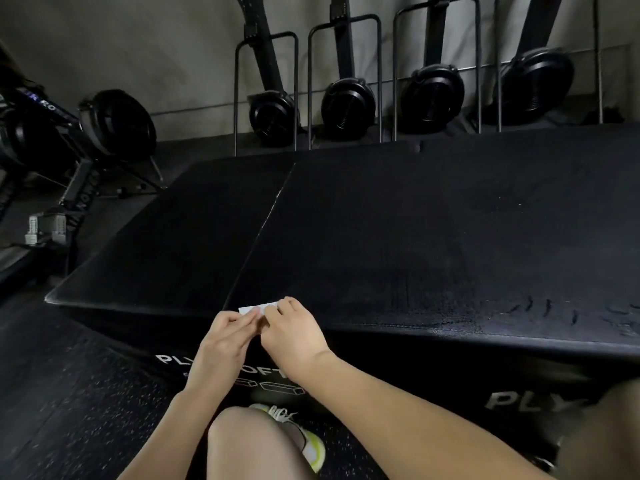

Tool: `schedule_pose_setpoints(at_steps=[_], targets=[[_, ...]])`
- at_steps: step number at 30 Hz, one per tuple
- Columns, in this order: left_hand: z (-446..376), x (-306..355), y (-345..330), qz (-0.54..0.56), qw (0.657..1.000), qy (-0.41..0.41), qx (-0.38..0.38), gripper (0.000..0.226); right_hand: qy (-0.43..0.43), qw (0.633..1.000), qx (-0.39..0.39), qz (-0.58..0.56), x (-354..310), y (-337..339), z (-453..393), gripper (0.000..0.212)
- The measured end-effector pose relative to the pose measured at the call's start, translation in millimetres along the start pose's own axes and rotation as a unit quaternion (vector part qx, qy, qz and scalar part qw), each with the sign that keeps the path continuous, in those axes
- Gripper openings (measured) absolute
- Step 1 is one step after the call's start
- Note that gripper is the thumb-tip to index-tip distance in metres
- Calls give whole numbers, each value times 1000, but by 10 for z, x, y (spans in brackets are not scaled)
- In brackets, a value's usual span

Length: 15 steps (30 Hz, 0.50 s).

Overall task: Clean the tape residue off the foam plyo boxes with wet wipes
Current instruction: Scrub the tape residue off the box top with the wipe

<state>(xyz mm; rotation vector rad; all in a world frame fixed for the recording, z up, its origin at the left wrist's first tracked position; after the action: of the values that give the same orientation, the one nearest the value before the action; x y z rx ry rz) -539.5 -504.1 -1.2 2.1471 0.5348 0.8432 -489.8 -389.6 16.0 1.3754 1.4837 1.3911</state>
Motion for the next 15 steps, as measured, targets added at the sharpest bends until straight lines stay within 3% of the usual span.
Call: schedule_pose_setpoints(at_steps=[5, 7, 9, 12, 15], targets=[[69, 34, -123, 54, 993, 97, 30, 53, 3, 999, 5, -33, 27, -20, 57, 18], [60, 217, -228, 36, 997, 51, 37, 43, 7, 999, 29, -38, 152, -45, 215, 13], [22, 537, -346, 11, 999, -14, 40, 24, -2, 992, 121, -42, 365, -7, 458, 11], [8, 1038, -629, 35, 996, -46, 73, 24, -33, 967, 246, -50, 792, 50, 1042, 14], [28, 1852, -999, 73, 984, -155, 48, 25, -69, 962, 263, -30, 1309, 30, 1779, 22]])
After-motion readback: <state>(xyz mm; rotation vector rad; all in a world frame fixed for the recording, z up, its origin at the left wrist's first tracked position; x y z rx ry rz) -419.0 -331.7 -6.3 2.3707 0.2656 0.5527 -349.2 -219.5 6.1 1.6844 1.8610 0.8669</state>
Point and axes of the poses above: each hand's wrist, its own z-axis away from the middle knuckle, its own y-axis out of the back of the hand, x = y × z, the point moved 5 cm from there along -z, towards the middle knuckle, and after that the axes turned 5 degrees about x, right-handed, at the moved point
